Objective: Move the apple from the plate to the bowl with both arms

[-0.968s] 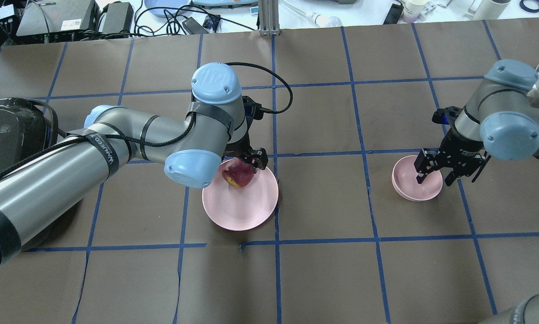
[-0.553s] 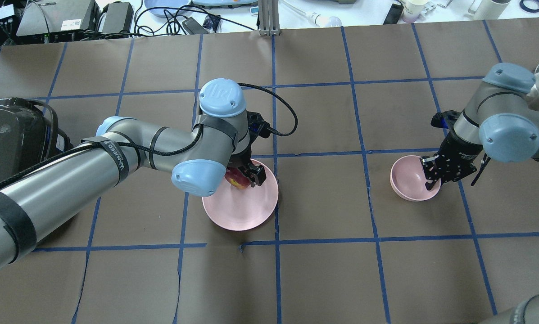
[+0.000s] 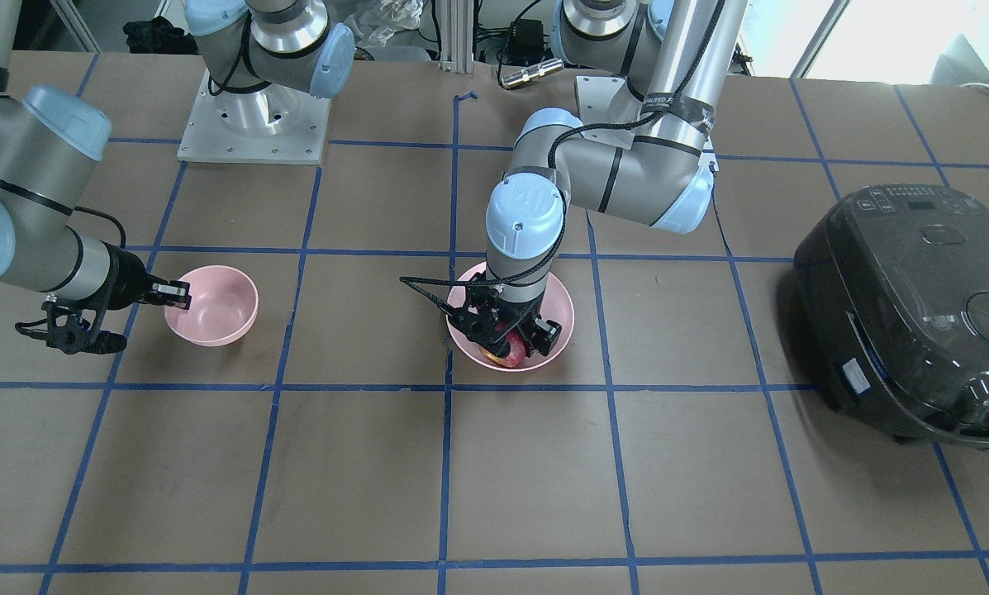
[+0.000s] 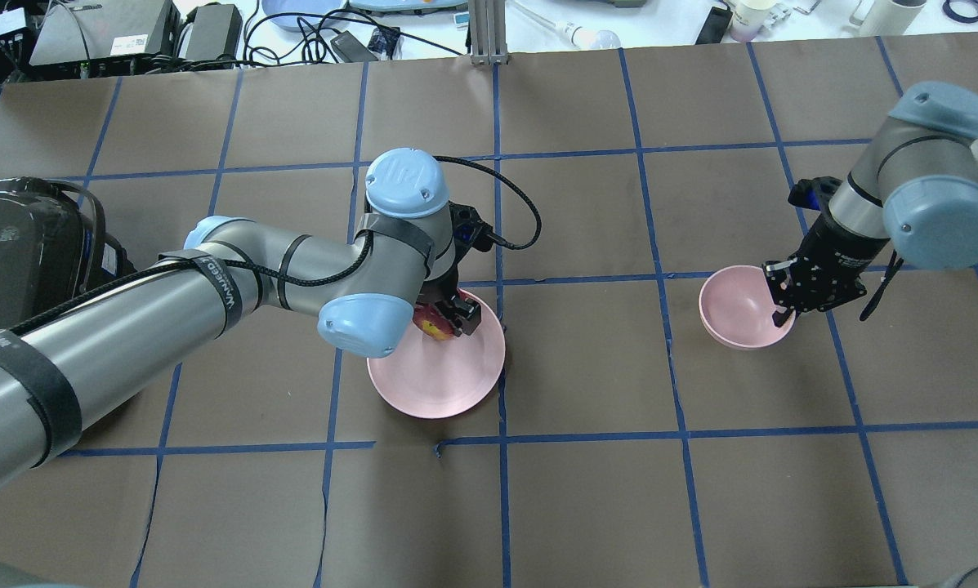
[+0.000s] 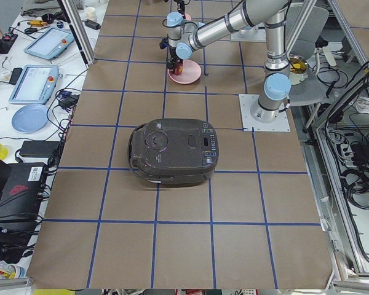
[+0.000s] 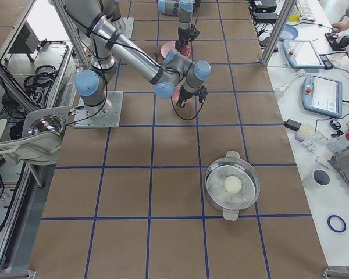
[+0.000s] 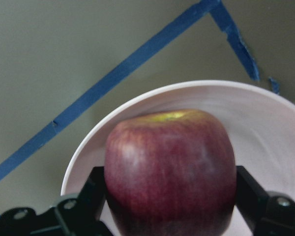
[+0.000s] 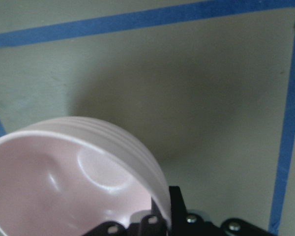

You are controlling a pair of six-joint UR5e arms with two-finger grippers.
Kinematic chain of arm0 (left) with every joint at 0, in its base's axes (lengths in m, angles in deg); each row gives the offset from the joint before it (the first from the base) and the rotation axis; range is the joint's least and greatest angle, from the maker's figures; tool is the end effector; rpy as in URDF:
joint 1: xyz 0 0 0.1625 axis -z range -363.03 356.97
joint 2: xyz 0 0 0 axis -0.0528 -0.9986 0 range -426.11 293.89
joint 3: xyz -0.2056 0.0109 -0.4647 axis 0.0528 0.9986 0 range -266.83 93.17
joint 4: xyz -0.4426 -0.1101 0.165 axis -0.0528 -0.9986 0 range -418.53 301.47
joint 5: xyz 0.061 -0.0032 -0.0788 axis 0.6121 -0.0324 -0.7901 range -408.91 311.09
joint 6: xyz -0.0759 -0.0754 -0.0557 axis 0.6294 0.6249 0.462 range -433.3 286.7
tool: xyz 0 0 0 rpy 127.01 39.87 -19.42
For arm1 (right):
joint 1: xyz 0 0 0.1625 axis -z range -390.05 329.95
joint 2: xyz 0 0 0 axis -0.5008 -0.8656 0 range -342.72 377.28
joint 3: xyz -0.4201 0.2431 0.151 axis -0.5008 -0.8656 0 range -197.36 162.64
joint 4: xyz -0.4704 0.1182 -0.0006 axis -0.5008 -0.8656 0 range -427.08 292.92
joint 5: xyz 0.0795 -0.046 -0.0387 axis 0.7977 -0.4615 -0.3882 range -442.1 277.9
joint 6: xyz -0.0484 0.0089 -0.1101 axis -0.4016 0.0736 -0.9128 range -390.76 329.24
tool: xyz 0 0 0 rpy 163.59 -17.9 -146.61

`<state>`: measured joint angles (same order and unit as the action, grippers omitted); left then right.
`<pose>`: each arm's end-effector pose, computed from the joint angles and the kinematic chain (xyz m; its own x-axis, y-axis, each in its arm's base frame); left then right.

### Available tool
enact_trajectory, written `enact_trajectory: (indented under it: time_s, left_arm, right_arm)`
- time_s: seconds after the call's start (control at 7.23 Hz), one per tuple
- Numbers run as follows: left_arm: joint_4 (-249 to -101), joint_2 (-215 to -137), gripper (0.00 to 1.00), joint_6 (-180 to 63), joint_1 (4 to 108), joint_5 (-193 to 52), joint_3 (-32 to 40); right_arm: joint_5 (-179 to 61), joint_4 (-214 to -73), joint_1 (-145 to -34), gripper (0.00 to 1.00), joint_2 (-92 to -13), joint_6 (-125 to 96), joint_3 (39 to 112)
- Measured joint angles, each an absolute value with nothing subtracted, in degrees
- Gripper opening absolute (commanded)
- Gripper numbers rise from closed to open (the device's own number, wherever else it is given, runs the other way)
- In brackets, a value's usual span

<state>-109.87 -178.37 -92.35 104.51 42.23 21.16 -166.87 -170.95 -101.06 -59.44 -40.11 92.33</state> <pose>-0.3191 -0.5754 0.2082 -0.8027 0.5964 -0.0098 0.5958 0.8025 0.0327 -0.0468 -0.5793 0.2574 -0.9695 0.2024 -0.1382 0.1520 0.9389 0.3088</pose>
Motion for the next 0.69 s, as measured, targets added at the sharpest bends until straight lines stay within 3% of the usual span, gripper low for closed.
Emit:
enact_trajectory:
  time_s: [0.14, 0.69]
  left_arm:
    - [-109.72, -177.6, 0.25, -91.9, 104.39, 42.25, 21.03]
    - [-110.62, -171.9, 0.25, -72.54, 103.02, 42.23, 19.9]
  right_arm:
    - [-164.6, -169.63, -104.21, 0.0, -59.72, -36.54, 91.11]
    - [-157.35, -179.85, -116.83, 0.0, -57.92, -31.16, 94.66]
